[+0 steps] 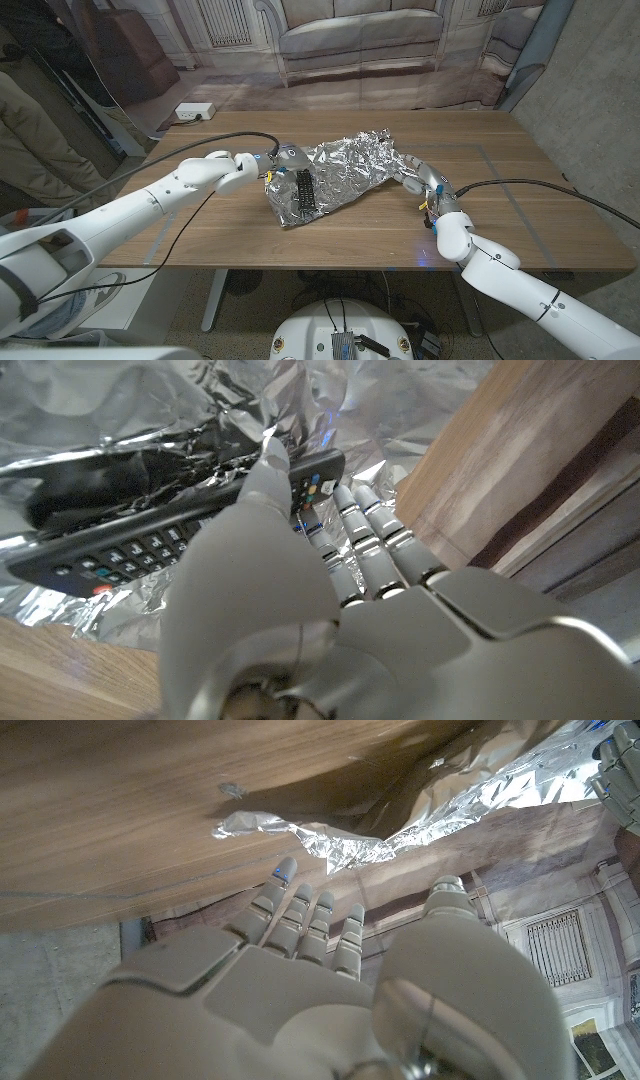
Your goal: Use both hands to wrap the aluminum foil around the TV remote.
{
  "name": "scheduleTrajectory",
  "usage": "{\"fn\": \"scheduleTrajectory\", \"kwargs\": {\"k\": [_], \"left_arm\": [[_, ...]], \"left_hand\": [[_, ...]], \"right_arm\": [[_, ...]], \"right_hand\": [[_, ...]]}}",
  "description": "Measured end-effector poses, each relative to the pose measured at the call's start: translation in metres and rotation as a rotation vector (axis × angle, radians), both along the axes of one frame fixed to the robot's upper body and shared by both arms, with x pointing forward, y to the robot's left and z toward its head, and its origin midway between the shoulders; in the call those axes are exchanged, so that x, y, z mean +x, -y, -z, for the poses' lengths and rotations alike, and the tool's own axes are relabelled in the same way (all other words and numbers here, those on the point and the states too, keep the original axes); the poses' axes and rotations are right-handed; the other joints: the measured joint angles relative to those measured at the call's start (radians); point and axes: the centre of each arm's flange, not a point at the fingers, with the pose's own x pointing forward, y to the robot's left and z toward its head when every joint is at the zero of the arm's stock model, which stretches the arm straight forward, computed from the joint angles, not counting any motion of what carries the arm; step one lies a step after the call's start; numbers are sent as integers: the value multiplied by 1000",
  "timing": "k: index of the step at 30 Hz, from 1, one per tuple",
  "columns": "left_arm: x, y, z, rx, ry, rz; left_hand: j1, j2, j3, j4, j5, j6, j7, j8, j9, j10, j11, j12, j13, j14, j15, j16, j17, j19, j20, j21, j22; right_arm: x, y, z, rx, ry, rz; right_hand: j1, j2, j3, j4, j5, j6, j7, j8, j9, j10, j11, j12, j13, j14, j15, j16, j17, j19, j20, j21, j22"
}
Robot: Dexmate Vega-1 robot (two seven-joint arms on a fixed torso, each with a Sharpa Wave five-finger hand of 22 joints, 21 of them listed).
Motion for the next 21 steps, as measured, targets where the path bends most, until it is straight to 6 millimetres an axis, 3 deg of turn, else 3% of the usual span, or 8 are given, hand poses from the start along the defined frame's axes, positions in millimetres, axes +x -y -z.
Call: {"fn": "scheduleTrajectory", "kwargs": {"k": [1,3,4,5,9,21], "left_arm": [[0,0,0,1,-6,-7],[0,1,0,2,-14,-13],[-1,2,0,2,-23,-20],[0,2,0,1,-30,-26],[-3,4,-4,-6,-49,-43],[-11,9,-10,-26,-129,-95]], "left_hand": [[0,0,36,39,0,-11,5,-9,0,-14,3,0,-5,-14,1,-3,-1,-10,3,-1,0],[-11,11,50,55,0,-39,10,-22,4,-44,8,0,-11,-47,4,-3,-5,-33,11,-10,0],[-17,17,83,87,0,-54,13,-32,4,-61,11,0,-16,-65,6,-3,-9,-39,19,-11,-1],[-17,17,98,103,0,-68,16,-39,4,-80,13,0,-18,-84,7,-3,-10,-54,26,-17,-2],[-52,27,107,112,0,-111,31,-67,12,-121,26,4,-29,-137,13,-3,-15,-91,41,-22,-3],[-77,2,101,121,-4,-175,53,-110,16,-210,54,11,-49,-248,17,-11,-28,-153,68,-29,-3]], "right_arm": [[0,0,0,0,0,0],[0,1,0,-1,-1,1],[0,1,0,-2,0,1],[0,1,-1,-2,0,1],[1,2,-3,-6,1,1],[3,3,-3,-19,-5,0]], "right_hand": [[0,0,0,0,0,0,0,0,0,0,0,0,0,4,-4,0,0,3,-3,0,0],[0,0,0,0,0,0,0,0,0,0,0,0,0,4,-4,0,0,3,-3,0,0],[0,0,0,0,0,0,0,0,0,0,0,0,0,4,-4,0,0,3,-3,-6,0],[0,0,0,0,0,0,0,0,0,0,0,0,0,4,-4,0,0,3,-3,-7,0],[0,0,0,0,0,0,0,0,0,0,0,0,0,4,-4,0,0,7,0,-7,0],[0,0,3,-3,0,5,-5,0,-5,4,5,8,0,4,-4,0,-5,10,4,-11,0]]}}
